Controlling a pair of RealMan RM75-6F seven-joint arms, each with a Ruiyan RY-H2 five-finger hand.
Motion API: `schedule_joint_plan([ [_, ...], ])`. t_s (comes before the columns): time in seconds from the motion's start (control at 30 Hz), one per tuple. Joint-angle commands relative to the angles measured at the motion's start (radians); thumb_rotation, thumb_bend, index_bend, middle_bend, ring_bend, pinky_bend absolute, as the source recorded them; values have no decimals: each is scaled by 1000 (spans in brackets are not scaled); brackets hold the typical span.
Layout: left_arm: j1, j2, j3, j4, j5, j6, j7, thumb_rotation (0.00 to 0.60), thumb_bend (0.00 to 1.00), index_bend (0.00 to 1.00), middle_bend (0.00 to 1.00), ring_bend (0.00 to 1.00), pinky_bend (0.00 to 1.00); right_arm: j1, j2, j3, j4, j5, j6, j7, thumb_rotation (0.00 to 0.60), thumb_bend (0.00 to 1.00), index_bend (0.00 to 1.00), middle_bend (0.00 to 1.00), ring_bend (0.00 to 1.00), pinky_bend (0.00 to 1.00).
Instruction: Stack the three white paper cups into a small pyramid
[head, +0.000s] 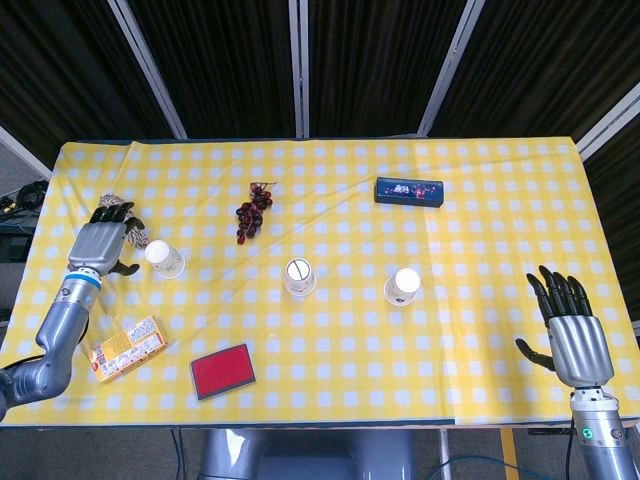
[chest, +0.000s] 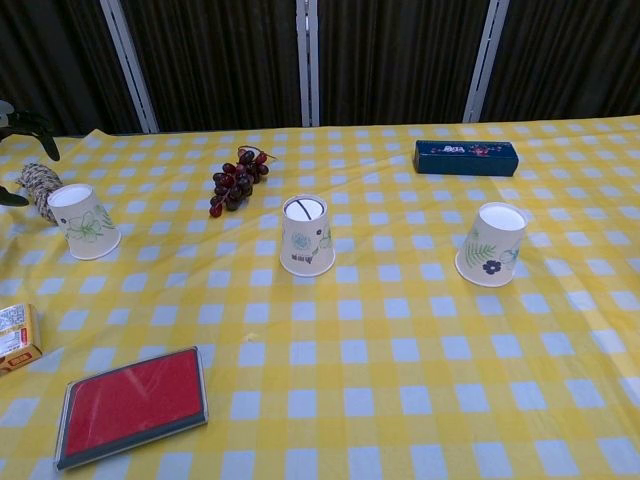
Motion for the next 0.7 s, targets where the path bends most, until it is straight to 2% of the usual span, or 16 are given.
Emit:
schedule_joint_plan([
  [0.03, -20, -15, 15, 15, -27, -12, 18, 600, 255, 292, 0, 0, 0, 0, 0, 0, 0, 2, -1, 0, 600, 65, 0, 0, 0, 0],
  [0.4, -66, -62, 46, 71, -82, -41, 32, 600, 259, 297, 0, 0, 0, 2, 1, 3, 3, 10, -4, 6, 600, 65, 0, 0, 0, 0],
  [0.7, -89, -101, 59, 103, -76, -32, 7, 600, 300, 363, 0, 0, 0, 4, -1, 2, 6, 12, -7, 6, 600, 65, 0, 0, 0, 0],
])
